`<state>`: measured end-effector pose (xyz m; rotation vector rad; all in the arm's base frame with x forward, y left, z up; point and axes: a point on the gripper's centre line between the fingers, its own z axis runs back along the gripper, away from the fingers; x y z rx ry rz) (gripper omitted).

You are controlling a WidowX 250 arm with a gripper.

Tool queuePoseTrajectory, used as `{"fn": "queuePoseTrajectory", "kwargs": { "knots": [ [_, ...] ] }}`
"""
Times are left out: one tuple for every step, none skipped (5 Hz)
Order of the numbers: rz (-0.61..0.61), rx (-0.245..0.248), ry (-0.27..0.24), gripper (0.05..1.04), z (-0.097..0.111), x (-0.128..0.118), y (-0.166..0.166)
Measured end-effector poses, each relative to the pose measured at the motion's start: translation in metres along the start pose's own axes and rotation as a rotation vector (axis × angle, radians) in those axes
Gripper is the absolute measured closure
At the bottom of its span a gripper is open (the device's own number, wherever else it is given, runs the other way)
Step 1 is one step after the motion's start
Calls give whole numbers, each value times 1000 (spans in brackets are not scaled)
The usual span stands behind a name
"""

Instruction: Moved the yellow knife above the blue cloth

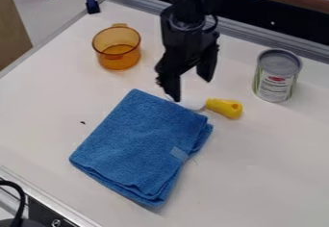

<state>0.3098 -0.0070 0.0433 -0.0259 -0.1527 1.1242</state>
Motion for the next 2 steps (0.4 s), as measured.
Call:
{"fn": "queuePoseTrajectory", "kwargs": {
  "knots": [
    [-281,12,-30,86,4,11,23],
    [-499,46,-52,86,1,40,43]
  ]
}}
